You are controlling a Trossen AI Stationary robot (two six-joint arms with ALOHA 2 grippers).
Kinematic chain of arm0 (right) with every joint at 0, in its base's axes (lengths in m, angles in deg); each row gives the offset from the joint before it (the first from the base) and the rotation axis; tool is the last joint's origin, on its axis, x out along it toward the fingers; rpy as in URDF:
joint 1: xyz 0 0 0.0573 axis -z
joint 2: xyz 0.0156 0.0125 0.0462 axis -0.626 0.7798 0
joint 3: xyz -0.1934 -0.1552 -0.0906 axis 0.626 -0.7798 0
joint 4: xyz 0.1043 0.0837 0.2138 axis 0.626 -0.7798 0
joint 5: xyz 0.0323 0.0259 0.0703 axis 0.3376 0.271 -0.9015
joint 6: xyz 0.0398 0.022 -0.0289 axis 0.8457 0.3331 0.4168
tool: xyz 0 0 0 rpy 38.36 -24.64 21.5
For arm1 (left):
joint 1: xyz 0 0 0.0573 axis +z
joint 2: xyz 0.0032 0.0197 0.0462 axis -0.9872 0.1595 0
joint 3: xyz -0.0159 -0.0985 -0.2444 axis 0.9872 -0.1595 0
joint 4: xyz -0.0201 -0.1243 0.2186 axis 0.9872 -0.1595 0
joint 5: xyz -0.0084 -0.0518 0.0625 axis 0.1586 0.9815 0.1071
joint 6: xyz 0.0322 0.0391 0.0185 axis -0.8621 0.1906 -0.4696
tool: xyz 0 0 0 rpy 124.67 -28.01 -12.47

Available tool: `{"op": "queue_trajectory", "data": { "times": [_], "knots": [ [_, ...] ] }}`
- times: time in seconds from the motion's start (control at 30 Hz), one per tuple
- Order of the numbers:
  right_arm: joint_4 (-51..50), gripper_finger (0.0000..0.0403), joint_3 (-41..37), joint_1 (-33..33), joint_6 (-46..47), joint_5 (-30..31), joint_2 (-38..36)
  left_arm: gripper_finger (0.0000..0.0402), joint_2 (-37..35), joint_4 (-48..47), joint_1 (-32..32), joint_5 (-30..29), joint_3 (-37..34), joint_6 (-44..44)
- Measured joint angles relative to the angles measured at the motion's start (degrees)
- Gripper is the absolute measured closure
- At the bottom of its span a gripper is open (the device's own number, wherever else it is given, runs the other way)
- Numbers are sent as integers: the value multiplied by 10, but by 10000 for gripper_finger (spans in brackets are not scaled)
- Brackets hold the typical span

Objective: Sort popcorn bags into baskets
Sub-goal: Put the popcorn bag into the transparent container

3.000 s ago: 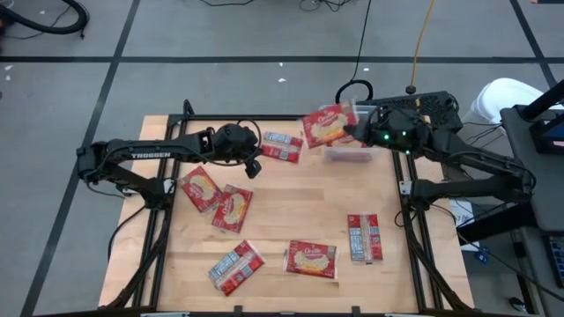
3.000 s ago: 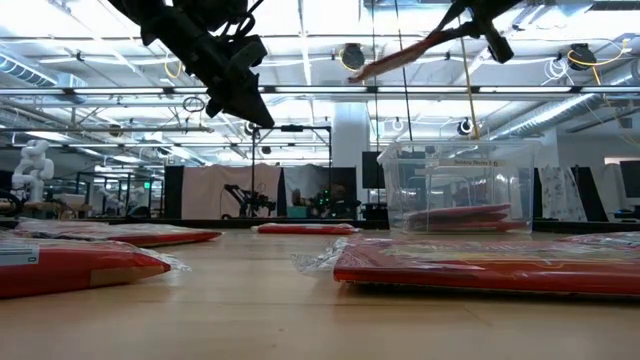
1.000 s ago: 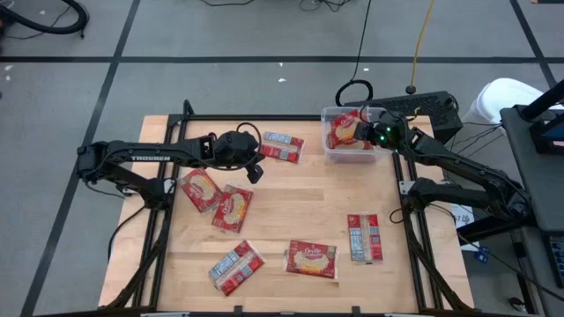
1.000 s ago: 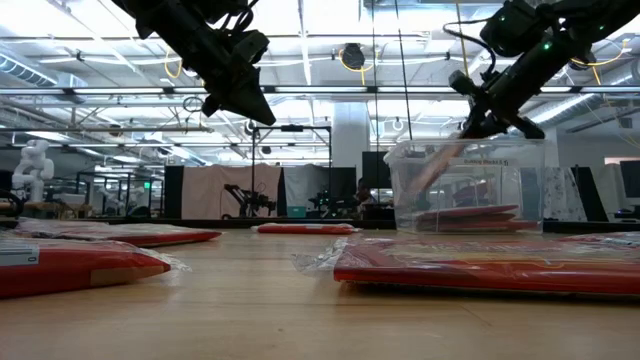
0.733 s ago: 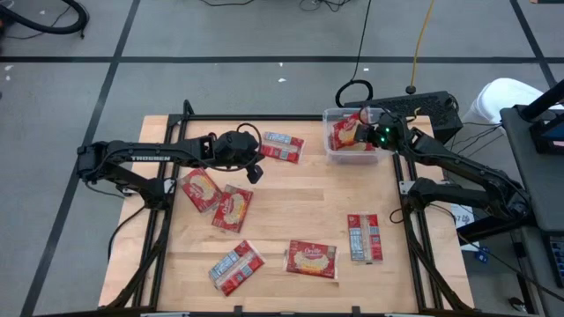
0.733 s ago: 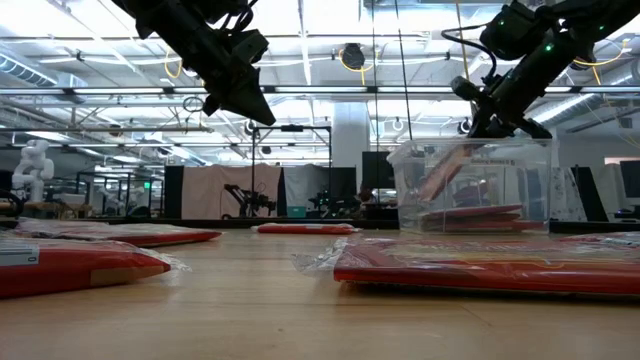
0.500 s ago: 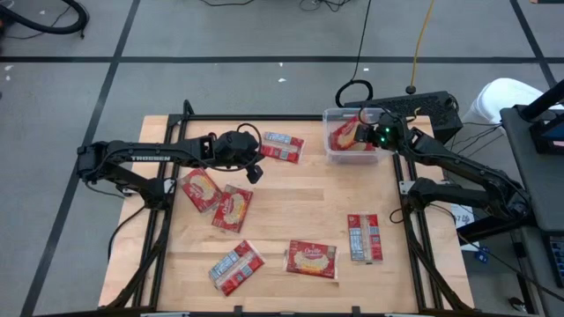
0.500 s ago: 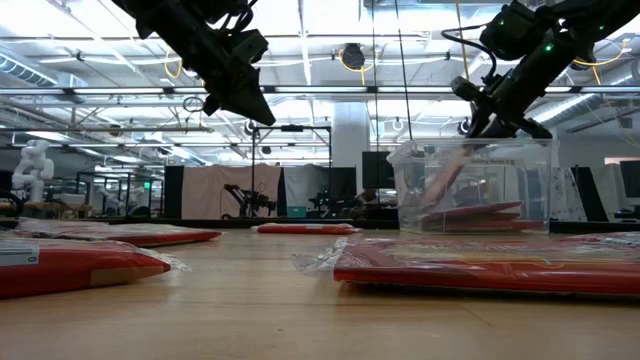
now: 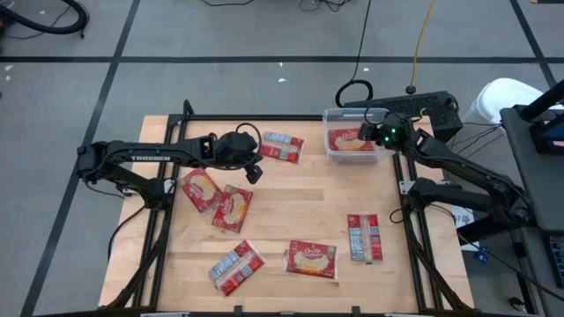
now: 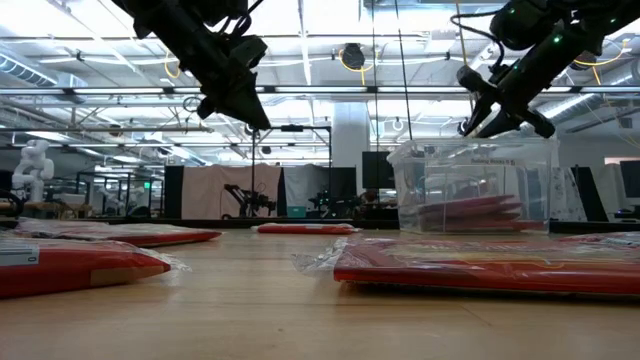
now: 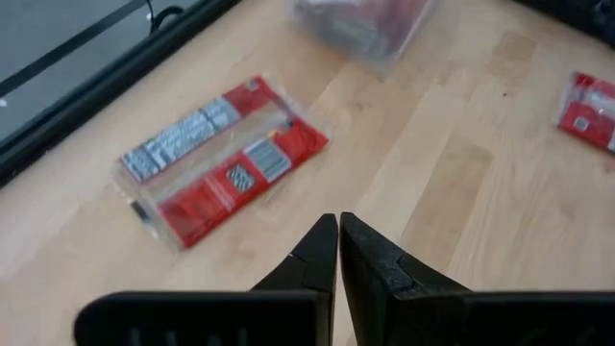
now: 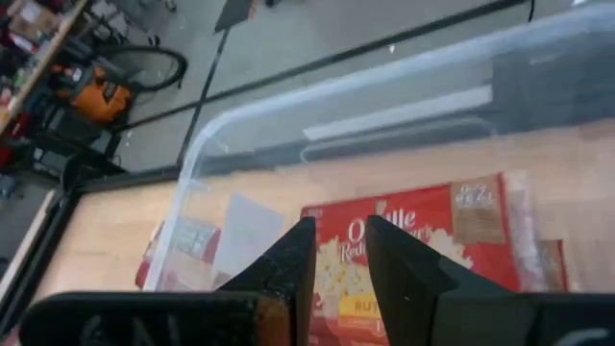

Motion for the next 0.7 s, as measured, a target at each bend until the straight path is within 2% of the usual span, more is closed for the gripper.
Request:
{"op": "queue_trajectory", "data": {
  "times": [0.17,0.33,0.7],
  "knots": [
    [-8,314,0,0,13,8,-31,380,0,-43,0,1,0,4],
    [17,314,0,-7,15,-11,-53,380,0,-83,2,1,0,6],
    [23,314,46,-97,31,-11,-52,380,9,-112,17,6,0,-3]
  ]
}}
